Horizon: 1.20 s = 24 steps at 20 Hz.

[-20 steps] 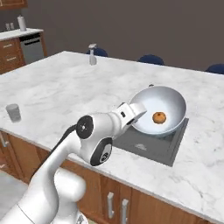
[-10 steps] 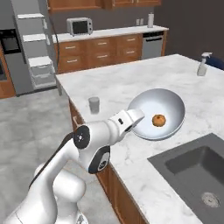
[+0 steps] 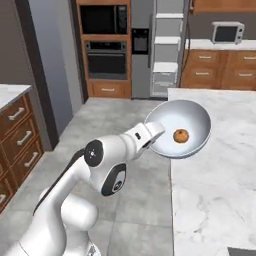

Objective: Move the glass cup from next to the sink to the open cabinet. Then, move the bowl with the tangerine to the fridge to clear the area for faucet cleaning.

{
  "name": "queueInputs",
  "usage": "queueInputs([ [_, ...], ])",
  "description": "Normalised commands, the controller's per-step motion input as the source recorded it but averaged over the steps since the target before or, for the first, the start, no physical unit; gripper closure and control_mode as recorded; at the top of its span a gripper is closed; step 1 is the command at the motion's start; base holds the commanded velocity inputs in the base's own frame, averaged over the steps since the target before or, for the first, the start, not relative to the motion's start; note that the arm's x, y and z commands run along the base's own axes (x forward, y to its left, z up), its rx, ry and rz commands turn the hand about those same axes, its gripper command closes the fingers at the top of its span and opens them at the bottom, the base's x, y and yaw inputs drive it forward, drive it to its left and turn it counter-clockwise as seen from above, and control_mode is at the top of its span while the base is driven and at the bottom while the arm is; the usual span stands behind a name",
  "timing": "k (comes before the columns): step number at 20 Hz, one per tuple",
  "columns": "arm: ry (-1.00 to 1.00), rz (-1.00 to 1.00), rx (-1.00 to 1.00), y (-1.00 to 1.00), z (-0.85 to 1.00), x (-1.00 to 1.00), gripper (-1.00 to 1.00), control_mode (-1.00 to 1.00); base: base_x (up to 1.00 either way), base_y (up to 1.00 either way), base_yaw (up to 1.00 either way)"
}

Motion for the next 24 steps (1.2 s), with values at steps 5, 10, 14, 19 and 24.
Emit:
queueInputs([
  [5,0.00,0.00,0.00,0.00,0.00,0.00,1.00,1.00,0.45,0.25,0.72],
  [10,0.00,0.00,0.00,0.00,0.00,0.00,1.00,1.00,1.00,-0.01,0.53],
  [14,0.00,0.00,0.00,0.00,0.00,0.00,1.00,1.00,1.00,-0.28,0.34],
  [19,0.00,0.00,0.00,0.00,0.00,0.00,1.00,1.00,1.00,-0.81,0.02],
  [24,0.00,0.00,0.00,0.00,0.00,0.00,1.00,1.00,1.00,-0.82,0.00],
])
